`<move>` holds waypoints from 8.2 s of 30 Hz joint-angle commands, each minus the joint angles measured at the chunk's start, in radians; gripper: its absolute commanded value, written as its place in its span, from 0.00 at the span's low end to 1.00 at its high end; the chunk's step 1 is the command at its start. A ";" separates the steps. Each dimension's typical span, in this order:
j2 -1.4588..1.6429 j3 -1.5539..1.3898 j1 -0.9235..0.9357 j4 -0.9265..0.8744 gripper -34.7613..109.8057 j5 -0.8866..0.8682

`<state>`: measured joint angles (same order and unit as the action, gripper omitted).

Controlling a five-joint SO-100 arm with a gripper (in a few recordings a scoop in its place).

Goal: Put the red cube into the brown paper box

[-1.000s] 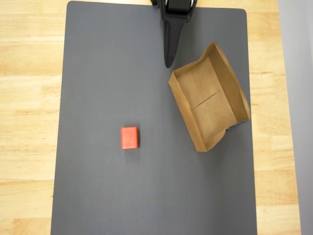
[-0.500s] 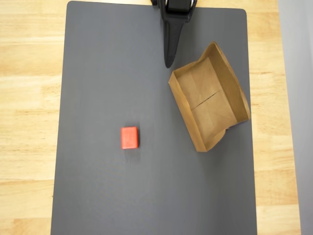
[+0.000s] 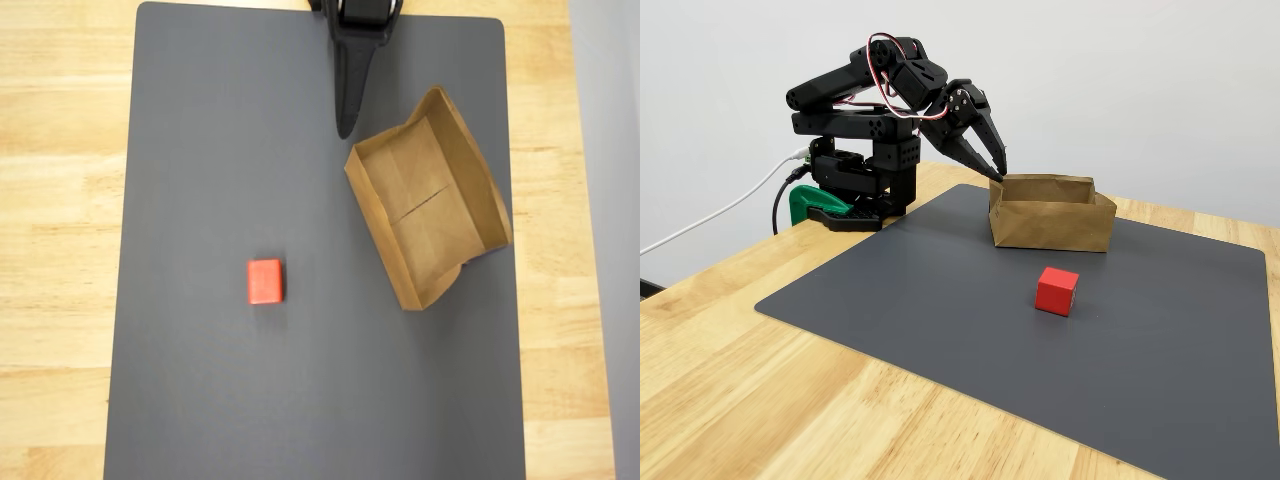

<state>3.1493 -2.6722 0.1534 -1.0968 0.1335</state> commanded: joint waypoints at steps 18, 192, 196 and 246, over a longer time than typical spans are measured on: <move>-0.006 0.000 0.008 -0.006 0.24 0.011; -1.310 1.003 0.155 0.181 0.24 0.150; -1.095 0.824 0.066 0.222 0.24 0.126; -0.667 0.327 -0.293 0.295 0.31 0.285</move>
<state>2.3899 -2.3424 -0.1549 -0.8099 0.4218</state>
